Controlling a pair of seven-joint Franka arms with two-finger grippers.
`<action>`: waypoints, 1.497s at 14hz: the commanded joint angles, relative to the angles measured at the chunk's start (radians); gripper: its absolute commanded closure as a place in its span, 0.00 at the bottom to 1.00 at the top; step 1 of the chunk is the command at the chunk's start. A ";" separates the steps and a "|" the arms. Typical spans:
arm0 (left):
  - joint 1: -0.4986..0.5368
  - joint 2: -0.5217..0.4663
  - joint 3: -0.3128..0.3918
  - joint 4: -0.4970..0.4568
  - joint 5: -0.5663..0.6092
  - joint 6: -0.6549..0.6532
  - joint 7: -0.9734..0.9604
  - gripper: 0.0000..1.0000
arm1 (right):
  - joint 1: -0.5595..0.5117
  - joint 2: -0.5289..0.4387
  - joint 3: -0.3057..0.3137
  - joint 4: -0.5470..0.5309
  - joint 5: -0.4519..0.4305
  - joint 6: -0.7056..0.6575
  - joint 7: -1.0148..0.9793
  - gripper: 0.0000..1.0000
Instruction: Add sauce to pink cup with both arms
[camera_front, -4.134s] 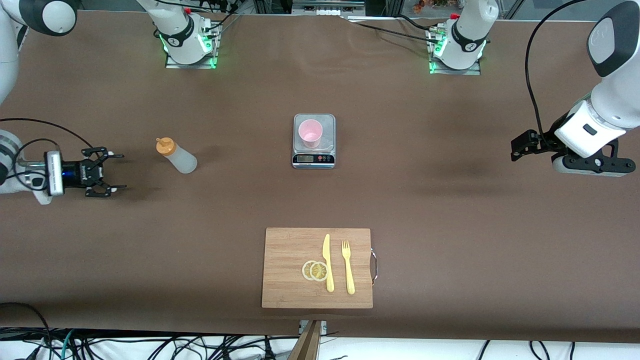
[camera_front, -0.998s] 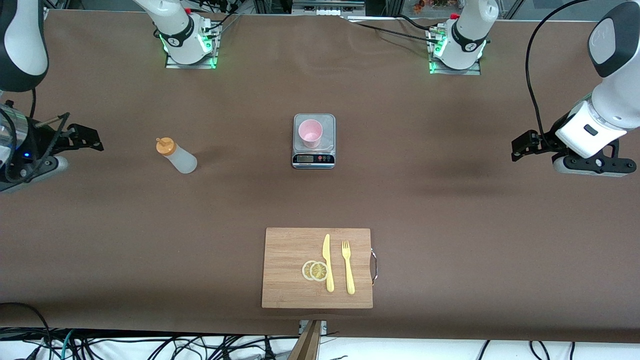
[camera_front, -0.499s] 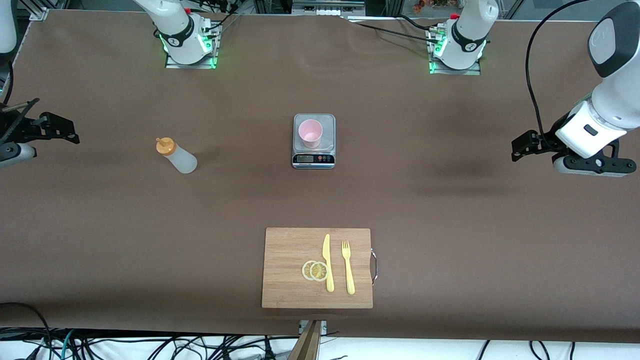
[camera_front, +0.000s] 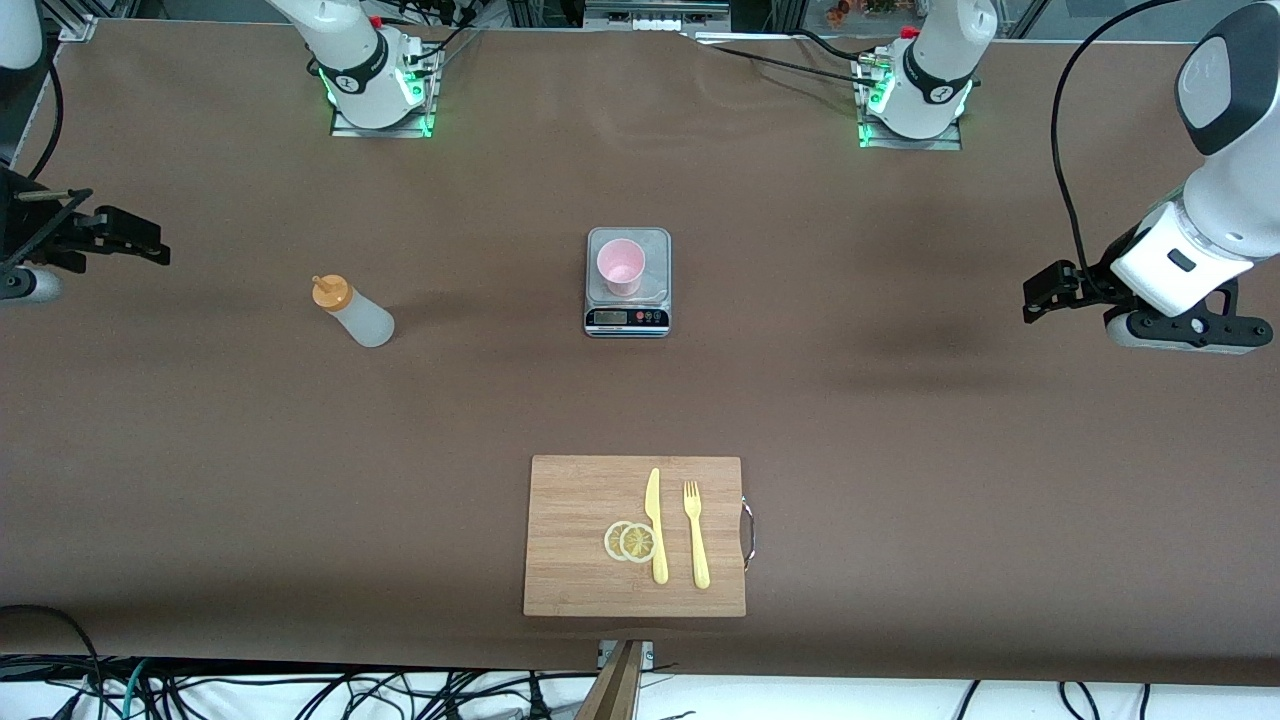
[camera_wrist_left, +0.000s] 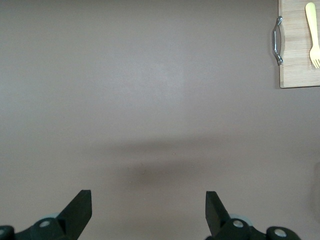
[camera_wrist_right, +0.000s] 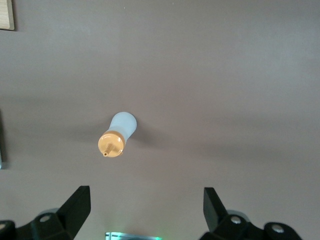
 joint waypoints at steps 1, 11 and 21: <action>0.006 -0.005 0.001 -0.001 -0.020 -0.002 0.028 0.00 | 0.002 -0.054 0.005 -0.052 -0.011 -0.006 0.066 0.00; 0.006 -0.005 0.001 -0.001 -0.020 -0.002 0.028 0.00 | 0.018 -0.063 0.012 -0.075 -0.006 -0.004 0.151 0.00; 0.006 -0.005 0.001 -0.002 -0.020 -0.002 0.026 0.00 | 0.018 -0.023 0.011 -0.043 -0.013 -0.013 0.144 0.00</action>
